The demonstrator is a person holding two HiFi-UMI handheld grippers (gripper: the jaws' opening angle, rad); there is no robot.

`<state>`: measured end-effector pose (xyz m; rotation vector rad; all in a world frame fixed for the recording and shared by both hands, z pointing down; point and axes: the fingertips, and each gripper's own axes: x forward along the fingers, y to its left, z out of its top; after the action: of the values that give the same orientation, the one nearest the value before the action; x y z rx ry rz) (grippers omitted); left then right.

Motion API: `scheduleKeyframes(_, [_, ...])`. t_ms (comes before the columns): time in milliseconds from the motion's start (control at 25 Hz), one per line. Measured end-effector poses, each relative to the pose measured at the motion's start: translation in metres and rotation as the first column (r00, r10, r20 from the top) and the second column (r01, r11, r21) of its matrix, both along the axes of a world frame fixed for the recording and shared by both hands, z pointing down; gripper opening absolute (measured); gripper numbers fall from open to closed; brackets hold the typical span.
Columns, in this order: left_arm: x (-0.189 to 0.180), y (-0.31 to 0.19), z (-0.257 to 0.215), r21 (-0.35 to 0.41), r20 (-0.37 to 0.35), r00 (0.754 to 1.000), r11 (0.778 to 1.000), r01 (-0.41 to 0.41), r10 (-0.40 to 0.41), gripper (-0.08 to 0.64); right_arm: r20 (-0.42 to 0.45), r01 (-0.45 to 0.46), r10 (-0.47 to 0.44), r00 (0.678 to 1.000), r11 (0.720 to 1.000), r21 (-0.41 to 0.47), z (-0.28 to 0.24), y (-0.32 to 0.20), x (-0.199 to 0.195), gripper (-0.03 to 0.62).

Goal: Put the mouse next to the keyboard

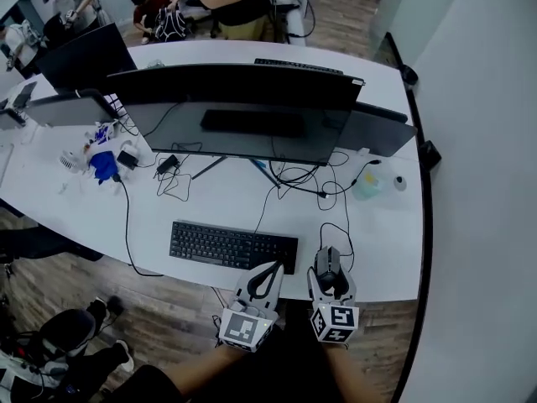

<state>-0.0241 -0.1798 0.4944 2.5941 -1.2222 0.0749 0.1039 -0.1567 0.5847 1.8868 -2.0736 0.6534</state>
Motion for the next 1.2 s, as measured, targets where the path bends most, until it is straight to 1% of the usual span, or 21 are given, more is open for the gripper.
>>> scheduleKeyframes(160, [-0.006,-0.009,0.007,-0.006,-0.004,1.000,1.000,0.028,-0.028,0.012,-0.025,0.044,-0.046,0.999,0.997,-0.068,0.042,-0.007,-0.002,0.311])
scheduleKeyframes(320, [-0.002,-0.015,0.012,-0.018,0.024,0.999,0.999,0.029,-0.029,0.012,-0.019,0.072,-0.076,0.997,0.987,-0.146,0.082,-0.008,-0.002,0.311])
scheduleKeyframes(480, [0.005,-0.024,0.014,-0.051,0.027,0.999,0.998,0.038,-0.036,0.012,-0.018,0.066,-0.072,0.997,0.975,-0.214,0.114,-0.009,0.004,0.311])
scheduleKeyframes(640, [0.011,-0.028,0.029,-0.086,0.028,0.998,0.994,0.060,-0.058,0.012,-0.043,0.055,-0.070,0.997,0.959,-0.277,0.145,-0.015,0.012,0.311])
scheduleKeyframes(920, [0.018,-0.039,0.033,-0.094,0.042,0.996,0.993,0.076,-0.072,0.012,-0.046,0.045,-0.065,0.997,0.936,-0.349,0.173,-0.022,0.029,0.312])
scheduleKeyframes(1040, [0.018,-0.044,0.037,-0.098,0.052,0.995,0.991,0.085,-0.080,0.012,-0.056,0.061,-0.088,0.994,0.926,-0.371,0.181,-0.023,0.026,0.313])
scheduleKeyframes(1200, [0.018,-0.046,0.041,-0.102,0.054,0.994,0.990,0.098,-0.093,0.012,-0.075,0.074,-0.115,0.991,0.906,-0.416,0.196,-0.021,0.023,0.313])
